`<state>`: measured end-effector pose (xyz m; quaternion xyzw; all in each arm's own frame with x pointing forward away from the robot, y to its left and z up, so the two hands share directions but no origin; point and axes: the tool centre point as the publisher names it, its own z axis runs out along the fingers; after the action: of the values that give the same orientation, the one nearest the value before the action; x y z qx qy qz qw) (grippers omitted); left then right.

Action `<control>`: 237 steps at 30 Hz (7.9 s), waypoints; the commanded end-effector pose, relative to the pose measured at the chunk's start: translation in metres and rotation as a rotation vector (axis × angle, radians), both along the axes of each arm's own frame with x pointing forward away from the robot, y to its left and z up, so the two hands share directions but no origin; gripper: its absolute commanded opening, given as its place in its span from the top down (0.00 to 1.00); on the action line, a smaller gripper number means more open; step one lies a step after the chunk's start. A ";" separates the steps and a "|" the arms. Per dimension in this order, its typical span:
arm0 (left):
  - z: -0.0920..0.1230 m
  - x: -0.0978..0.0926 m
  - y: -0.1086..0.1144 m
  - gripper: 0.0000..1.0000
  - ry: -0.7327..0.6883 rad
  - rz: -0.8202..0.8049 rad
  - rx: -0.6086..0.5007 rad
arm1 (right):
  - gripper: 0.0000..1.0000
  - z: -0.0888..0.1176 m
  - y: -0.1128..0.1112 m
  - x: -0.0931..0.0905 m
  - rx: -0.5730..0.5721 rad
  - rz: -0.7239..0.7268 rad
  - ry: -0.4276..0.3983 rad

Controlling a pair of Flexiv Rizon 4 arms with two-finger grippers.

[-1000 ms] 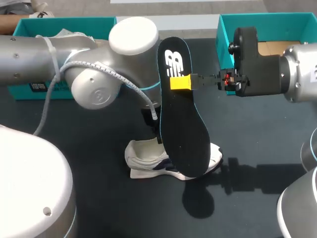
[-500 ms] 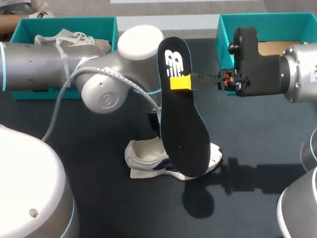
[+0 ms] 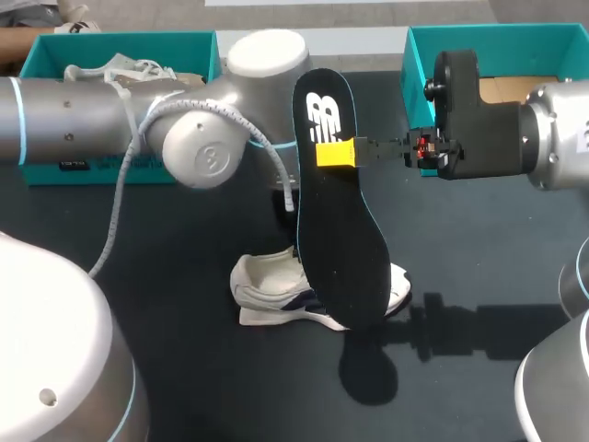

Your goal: Take the shoe out of the shoebox, open the shoe tongue, remove and reinsert the insole, then place the shoe into the shoebox

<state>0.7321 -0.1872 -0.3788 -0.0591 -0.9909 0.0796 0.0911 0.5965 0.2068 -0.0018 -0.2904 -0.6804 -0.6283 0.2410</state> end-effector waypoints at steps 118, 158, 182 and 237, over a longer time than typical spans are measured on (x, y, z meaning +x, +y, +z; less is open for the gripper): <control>0.171 0.080 -0.020 0.00 -0.332 -1.252 -0.283 | 1.00 0.004 -0.040 0.028 0.054 -0.133 0.144; 0.270 0.051 0.060 0.00 -0.916 -1.231 -0.712 | 1.00 -0.057 -0.089 0.163 0.024 -0.309 0.551; 0.270 0.053 0.051 0.00 -0.906 -1.229 -0.767 | 1.00 -0.079 -0.069 0.221 0.140 -0.310 0.806; 0.257 0.057 0.016 0.17 -1.284 -0.984 -1.183 | 1.00 -0.126 0.007 0.248 0.306 -0.288 1.121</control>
<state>0.7859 -0.1631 -0.1177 -0.5342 -0.5244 0.4613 -0.4763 0.8380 0.2060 -0.1283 -0.6275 -0.3042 -0.4976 0.5159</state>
